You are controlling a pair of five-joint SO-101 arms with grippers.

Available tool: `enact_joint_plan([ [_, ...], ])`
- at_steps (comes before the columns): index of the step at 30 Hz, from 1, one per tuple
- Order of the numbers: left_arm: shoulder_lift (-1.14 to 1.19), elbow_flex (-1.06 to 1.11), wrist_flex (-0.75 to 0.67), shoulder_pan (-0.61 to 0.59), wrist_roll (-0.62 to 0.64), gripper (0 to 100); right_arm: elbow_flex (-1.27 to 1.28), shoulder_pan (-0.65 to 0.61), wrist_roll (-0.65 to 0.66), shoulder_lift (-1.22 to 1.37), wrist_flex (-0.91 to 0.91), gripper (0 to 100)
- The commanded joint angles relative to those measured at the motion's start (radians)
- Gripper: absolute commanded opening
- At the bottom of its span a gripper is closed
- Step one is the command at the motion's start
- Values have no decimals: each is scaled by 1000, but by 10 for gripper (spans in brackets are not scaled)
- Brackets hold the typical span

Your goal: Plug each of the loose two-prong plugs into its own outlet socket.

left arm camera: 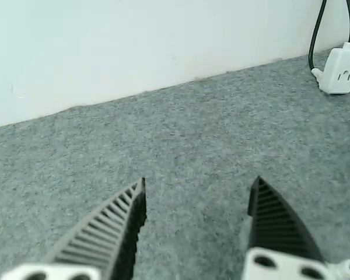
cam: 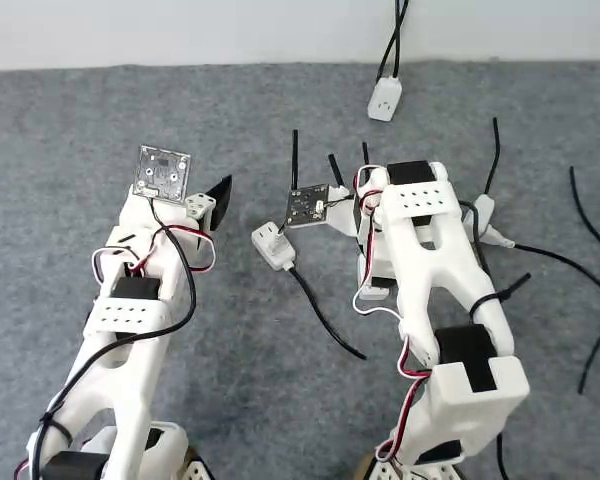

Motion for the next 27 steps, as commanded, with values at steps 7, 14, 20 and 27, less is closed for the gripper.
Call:
enact_joint_plan([
  [7, -3, -50, -28, 6, -15, 269, -2, 1, -29, -36, -7, 8],
  [14, -3, -50, -28, 6, -15, 269, 81, 2, -28, -44, -88, 8],
  [20, -3, -50, -28, 6, -15, 269, 150, 2, 8, -45, -156, 8],
  [27, -3, -50, -29, 6, -17, 269, 235, 4, 21, -45, -243, 8],
])
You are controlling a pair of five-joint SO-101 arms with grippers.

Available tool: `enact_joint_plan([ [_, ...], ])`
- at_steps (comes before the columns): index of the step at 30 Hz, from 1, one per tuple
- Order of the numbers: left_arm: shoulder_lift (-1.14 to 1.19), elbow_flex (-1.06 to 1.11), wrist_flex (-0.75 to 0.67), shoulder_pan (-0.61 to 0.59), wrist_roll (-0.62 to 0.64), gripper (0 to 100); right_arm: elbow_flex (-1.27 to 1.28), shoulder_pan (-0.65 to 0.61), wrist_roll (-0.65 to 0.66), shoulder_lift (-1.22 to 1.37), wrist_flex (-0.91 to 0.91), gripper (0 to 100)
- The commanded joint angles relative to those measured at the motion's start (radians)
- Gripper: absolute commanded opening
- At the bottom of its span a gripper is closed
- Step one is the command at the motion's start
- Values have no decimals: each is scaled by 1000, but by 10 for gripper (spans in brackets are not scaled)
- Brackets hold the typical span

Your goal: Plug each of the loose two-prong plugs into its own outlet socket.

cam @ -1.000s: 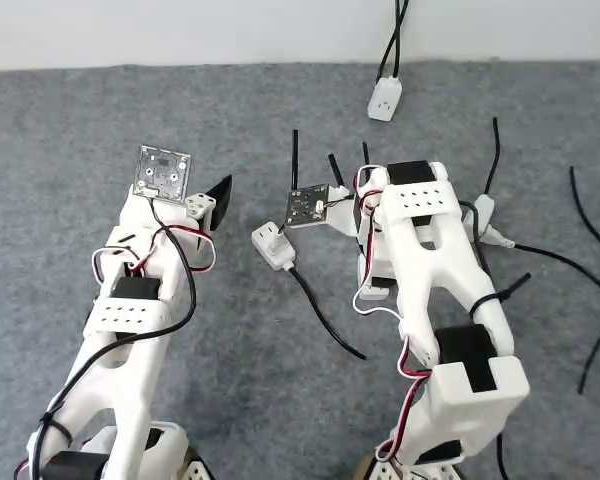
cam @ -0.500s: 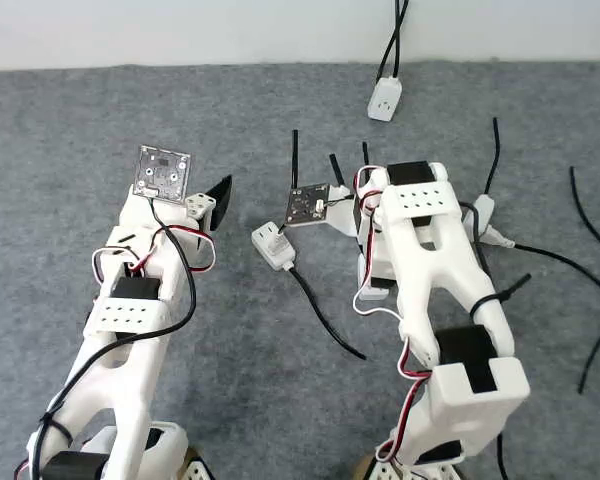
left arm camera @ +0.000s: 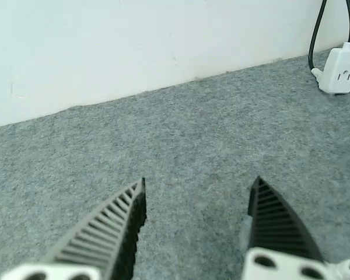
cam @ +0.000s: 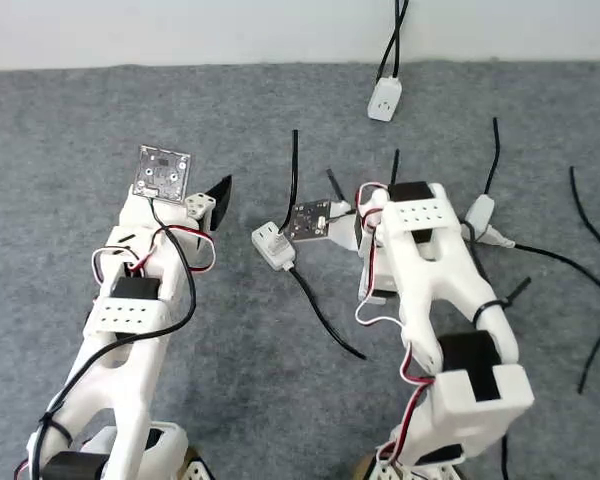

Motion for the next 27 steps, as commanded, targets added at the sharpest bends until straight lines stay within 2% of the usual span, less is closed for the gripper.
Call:
enact_joint_plan([
  [1, -3, -50, -29, 6, -17, 269, 54, -4, 18, -16, -65, 8],
  [10, -3, -50, -29, 6, -17, 269, 98, 4, 14, -16, -111, 8],
  [17, -2, -50, -29, 6, -18, 269, 60, 1, -170, -15, -110, 20],
  [19, -2, -50, -29, 6, -18, 270, 35, 1, -242, -12, -102, 90],
  [22, -2, -48, -29, 6, -18, 270, 9, 1, -339, -18, -99, 269],
  [25, -2, -48, -29, 6, -18, 270, -64, -1, -374, -35, -47, 429],
  [27, -3, -48, -29, 6, -18, 270, -144, -1, -391, -74, 30, 479],
])
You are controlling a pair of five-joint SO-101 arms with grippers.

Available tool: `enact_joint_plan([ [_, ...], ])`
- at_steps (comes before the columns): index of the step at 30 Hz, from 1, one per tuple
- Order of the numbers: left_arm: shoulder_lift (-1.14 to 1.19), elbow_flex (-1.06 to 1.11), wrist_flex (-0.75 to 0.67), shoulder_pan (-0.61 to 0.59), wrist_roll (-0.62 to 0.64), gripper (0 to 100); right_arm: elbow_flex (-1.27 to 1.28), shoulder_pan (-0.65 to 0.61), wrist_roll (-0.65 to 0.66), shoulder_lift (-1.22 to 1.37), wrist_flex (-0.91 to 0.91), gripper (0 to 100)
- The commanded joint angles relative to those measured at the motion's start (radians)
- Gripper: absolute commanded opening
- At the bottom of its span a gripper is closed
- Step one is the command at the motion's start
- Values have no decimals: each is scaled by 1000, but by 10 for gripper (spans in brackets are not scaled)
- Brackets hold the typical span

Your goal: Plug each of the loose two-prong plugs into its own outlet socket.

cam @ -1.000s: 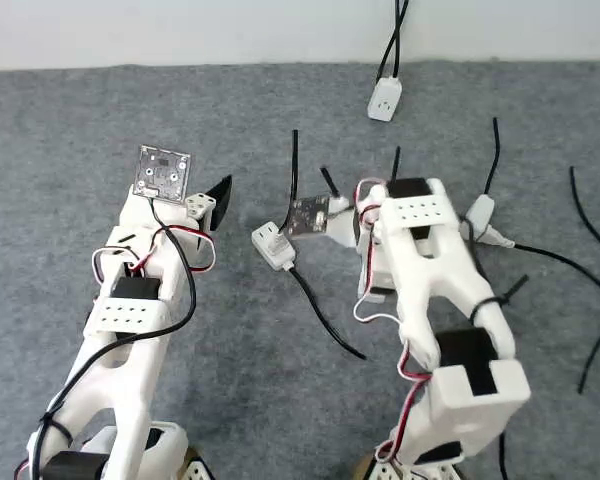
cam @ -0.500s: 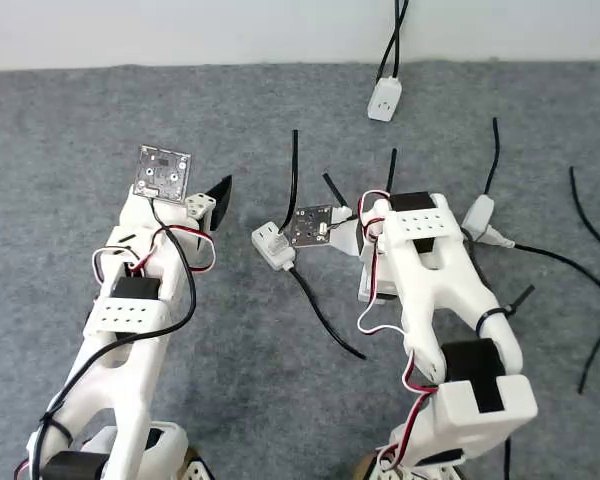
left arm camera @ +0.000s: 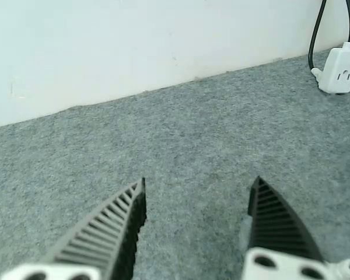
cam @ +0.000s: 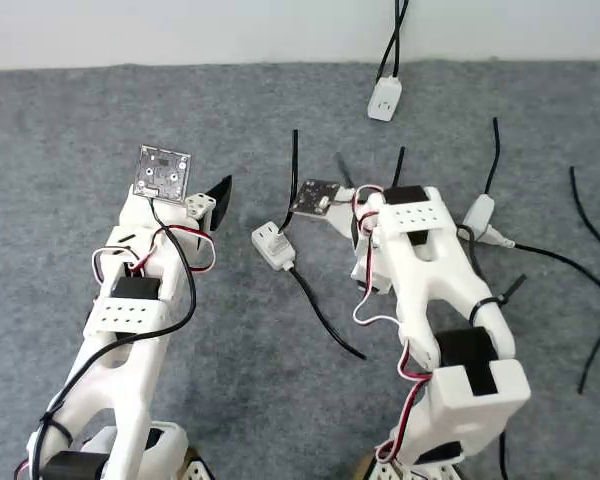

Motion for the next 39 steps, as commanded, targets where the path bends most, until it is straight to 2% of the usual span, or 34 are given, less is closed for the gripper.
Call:
enact_joint_plan([
  [1, -5, -48, -29, 8, -17, 270, -195, 5, -78, -105, 137, 486],
  [9, -72, -47, 9, 15, -17, 269, -376, -58, -311, -401, 358, 486],
  [12, -247, -47, 161, -6, -17, 269, -373, -59, -387, -547, 421, 486],
  [16, -606, 4, 425, -9, -20, 269, -272, -56, -459, -753, 481, 486],
  [19, -911, 136, 548, -9, -115, 269, -101, -58, -474, -934, 486, 486],
  [24, -1410, 427, 712, -18, -270, 269, 321, -51, -476, -1296, 332, 486],
  [27, -1346, 467, 787, -17, -284, 269, 617, -48, -476, -1537, 182, 486],
  [33, -1326, 616, 781, -11, -279, 269, 1048, 56, -476, -1994, 27, 486],
  [36, -1375, 674, 802, -9, -278, 269, 1172, 114, -476, -1974, -30, 486],
  [39, -1381, 673, 882, -12, -278, 269, 1307, 154, -476, -1933, -142, 486],
])
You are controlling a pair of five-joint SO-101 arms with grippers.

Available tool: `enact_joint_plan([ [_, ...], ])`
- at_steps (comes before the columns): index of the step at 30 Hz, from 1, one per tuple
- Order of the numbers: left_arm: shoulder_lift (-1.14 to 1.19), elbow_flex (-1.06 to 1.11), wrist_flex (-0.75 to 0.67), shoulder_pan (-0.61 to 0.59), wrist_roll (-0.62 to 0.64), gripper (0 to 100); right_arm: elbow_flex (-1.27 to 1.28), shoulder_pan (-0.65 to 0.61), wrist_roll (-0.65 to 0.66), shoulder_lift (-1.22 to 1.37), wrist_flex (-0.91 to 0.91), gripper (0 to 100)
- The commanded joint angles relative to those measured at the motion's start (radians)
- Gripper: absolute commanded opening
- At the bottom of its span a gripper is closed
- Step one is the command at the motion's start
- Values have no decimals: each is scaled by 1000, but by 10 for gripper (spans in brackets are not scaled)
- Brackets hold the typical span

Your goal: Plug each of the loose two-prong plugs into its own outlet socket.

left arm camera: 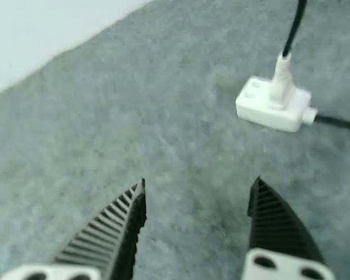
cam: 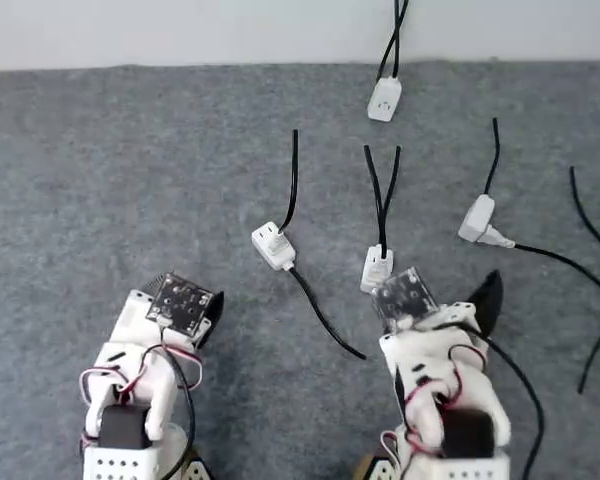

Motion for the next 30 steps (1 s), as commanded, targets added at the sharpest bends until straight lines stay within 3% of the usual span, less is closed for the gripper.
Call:
enact_joint_plan([
  [1, -26, -5, 121, 5, -9, 269, 192, 56, -9, 8, -163, 486],
  [6, -23, -5, 385, 0, -11, 270, 241, 54, -5, -5, -160, 486],
  [13, -23, -5, 390, -2, -9, 269, 242, 62, -5, -4, 127, 486],
  [16, -23, -5, 390, -2, -9, 269, 242, 70, -3, -8, 131, 486],
  [24, -23, -5, 390, -2, -9, 269, 242, 374, -3, -12, 134, 486],
  [30, -23, -5, 390, -2, -9, 269, 242, 481, -5, -13, 134, 486],
])
